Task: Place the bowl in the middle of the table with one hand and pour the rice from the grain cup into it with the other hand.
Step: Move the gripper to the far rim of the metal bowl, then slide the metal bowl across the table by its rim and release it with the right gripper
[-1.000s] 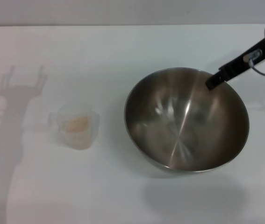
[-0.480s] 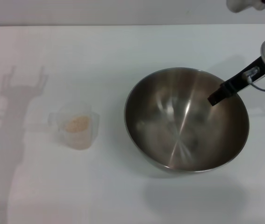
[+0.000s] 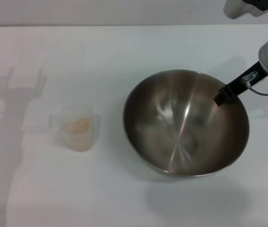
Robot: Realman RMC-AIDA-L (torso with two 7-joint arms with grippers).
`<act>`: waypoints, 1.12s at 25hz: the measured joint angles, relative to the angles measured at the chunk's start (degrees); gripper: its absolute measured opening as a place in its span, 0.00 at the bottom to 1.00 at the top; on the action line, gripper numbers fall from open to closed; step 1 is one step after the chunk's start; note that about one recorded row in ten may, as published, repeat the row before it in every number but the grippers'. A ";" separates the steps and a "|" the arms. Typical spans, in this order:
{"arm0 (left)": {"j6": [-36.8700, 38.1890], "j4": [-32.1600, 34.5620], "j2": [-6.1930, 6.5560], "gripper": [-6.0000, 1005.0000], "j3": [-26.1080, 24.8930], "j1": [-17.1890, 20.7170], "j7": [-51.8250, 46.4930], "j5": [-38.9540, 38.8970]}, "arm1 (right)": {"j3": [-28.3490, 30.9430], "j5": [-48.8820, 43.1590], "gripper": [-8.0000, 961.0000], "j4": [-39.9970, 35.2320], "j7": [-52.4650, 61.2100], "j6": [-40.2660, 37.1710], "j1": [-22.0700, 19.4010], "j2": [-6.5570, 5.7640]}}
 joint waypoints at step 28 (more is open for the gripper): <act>1.79 0.00 0.01 0.78 -0.02 0.52 -0.15 0.00 | 0.13 14.05 0.03 -10.05 -8.48 2.11 -1.04 -0.02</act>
